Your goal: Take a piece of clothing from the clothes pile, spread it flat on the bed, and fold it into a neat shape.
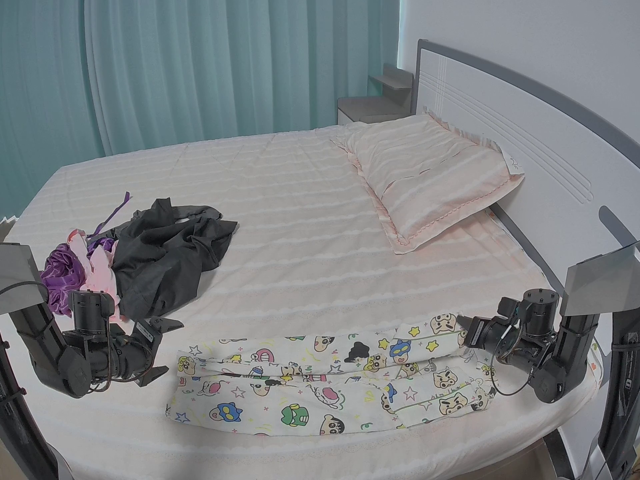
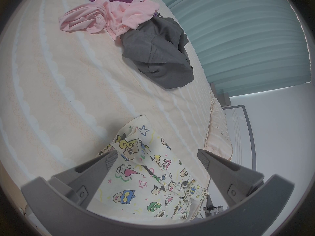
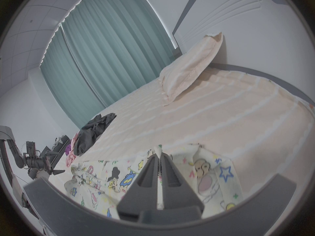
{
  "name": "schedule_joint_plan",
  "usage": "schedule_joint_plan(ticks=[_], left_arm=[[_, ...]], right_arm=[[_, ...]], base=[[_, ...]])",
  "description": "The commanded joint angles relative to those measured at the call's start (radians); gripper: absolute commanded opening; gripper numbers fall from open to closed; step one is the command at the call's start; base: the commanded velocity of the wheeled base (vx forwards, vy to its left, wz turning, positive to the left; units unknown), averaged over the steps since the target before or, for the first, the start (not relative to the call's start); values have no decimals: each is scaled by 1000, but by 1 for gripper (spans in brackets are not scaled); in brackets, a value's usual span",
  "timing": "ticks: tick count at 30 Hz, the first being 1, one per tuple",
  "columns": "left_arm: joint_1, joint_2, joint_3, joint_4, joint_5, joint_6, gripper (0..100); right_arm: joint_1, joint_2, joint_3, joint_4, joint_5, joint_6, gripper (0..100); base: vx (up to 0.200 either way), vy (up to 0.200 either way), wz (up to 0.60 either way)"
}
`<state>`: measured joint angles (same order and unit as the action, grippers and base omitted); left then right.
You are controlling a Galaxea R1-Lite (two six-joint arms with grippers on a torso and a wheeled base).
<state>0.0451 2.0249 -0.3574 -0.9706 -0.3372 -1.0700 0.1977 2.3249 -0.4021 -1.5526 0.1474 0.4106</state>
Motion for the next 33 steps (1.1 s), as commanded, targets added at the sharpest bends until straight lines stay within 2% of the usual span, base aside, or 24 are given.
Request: schedule_joint_plan(ticks=[1, 11, 15, 16, 22, 26, 31, 32, 33], left_arm=[[1, 1, 0, 0, 0, -1, 100], [-4, 5, 0, 0, 18, 1, 100], [-8, 8, -2, 0, 20, 1, 100], [-8, 8, -2, 0, 20, 1, 100], [-8, 8, -2, 0, 20, 1, 100], [-8, 8, -2, 0, 20, -1, 100], [-8, 8, -2, 0, 18, 1, 100], [-8, 8, -2, 0, 18, 1, 100], [-8, 8, -2, 0, 18, 1, 100]], right_arm=[[-23, 24, -58, 6, 1, -6, 0], [-52, 145, -215, 92, 1, -9, 0], [-60, 149, -228, 149, 1, -24, 0], [-61, 149, -228, 154, 1, -27, 100], [-78, 143, -241, 157, -9, -29, 100], [-69, 87, -233, 154, -43, -27, 100], [25, 36, -213, 150, -98, -18, 100], [63, 34, -207, 152, -114, -10, 100], [63, 34, -207, 152, -114, -10, 100]], base=[[0, 0, 0], [0, 0, 0], [0, 0, 0], [0, 0, 0], [0, 0, 0], [0, 0, 0], [0, 0, 0], [0, 0, 0], [0, 0, 0]])
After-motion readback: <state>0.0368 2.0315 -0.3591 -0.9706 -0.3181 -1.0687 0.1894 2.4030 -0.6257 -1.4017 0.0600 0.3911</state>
